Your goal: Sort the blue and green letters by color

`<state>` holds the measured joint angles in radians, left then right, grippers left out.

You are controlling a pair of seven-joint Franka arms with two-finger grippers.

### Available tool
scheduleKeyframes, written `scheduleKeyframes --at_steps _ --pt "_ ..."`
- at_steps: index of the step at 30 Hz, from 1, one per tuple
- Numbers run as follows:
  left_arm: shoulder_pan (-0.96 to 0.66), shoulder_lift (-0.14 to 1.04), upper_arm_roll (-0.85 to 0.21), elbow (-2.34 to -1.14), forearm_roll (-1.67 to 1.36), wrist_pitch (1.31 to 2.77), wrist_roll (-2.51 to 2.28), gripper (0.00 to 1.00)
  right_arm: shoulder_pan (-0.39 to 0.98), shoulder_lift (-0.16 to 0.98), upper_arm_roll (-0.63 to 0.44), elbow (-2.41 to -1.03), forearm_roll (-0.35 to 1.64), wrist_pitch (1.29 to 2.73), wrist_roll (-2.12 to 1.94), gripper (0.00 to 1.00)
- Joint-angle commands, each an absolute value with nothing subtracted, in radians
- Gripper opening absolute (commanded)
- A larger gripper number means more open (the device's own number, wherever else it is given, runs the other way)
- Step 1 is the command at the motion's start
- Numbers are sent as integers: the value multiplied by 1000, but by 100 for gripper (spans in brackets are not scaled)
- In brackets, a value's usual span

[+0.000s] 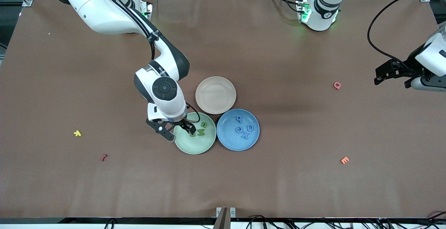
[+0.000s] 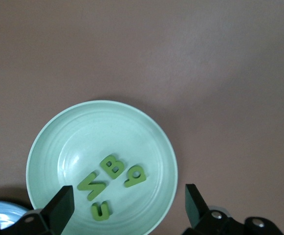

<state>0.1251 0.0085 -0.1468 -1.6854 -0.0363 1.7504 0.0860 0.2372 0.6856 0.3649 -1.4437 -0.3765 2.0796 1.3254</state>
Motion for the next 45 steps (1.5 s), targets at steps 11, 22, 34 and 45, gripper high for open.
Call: scheduleKeyframes --at_steps 11,22,34,45 --pt "167 28 -152 -1687 -97 1769 15 100 152 551 376 -1451 -379 1931 1043 100" --pt "167 15 -252 -1690 34 1772 150 100 78 453 377 -1451 -304 1821 772 100" --pt "179 12 -242 -1646 -9 1723 -7 100 -37 341 377 -1451 -213 1658 514 100" --pt "213 29 -241 -1646 -29 1698 -14 100 -166 281 377 -1440 -147 1611 281 100"
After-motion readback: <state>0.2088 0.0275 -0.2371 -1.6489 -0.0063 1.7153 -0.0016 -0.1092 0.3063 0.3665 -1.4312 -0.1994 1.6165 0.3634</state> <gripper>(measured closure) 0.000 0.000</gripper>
